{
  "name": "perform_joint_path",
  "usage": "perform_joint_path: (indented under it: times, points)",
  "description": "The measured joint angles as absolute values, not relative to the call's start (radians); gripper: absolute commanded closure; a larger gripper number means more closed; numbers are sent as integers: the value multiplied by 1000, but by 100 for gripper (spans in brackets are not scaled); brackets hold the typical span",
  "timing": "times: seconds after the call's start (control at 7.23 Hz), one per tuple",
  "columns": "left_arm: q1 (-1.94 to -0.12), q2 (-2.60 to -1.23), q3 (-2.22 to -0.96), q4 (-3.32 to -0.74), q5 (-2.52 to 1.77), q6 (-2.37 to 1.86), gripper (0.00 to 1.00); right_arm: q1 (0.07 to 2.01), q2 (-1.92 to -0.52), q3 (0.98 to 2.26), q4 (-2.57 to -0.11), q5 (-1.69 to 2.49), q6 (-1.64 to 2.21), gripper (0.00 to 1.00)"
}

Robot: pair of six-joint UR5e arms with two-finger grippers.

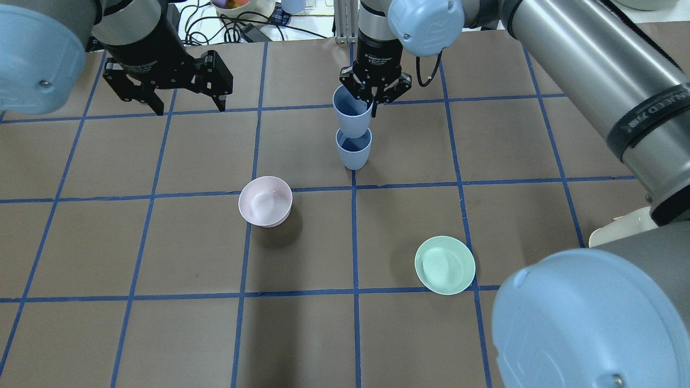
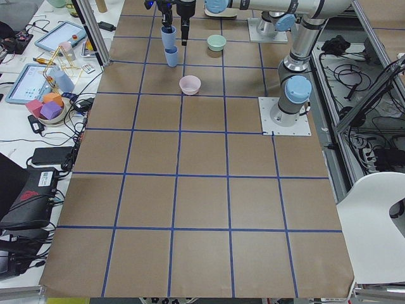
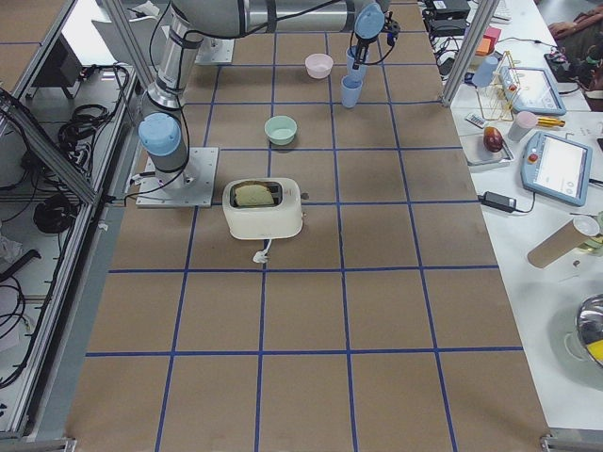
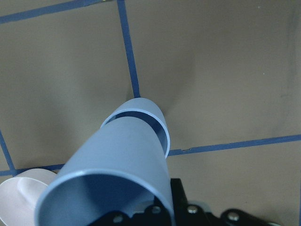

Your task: Stack blue cups with both arms

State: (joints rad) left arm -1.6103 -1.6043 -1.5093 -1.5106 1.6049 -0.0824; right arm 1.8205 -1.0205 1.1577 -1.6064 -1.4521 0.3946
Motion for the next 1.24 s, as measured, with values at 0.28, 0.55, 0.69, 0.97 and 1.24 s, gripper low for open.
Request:
perform_joint_path:
  times: [0.28, 0.55, 0.69, 0.97, 1.24]
  points:
    - [-1607, -1601, -1512, -1520, 1604, -83, 0, 1821, -1016, 1166, -1600, -1451, 394, 100]
    - [-1606, -1600, -1512, -1522, 1605, -83, 0, 1821, -1015, 1185, -1600, -1450, 389, 96]
    - [-1606, -1600, -1512, -1522, 1605, -83, 0, 1821, -1015, 1189, -1600, -1450, 387, 36]
    - [-1606, -1600, -1512, -1523, 1605, -83, 0, 1821, -1015, 1190, -1606, -1450, 383, 0]
    - [-1606, -1598, -1513, -1523, 1606, -83, 0, 1821, -1015, 1189, -1609, -1450, 383, 0]
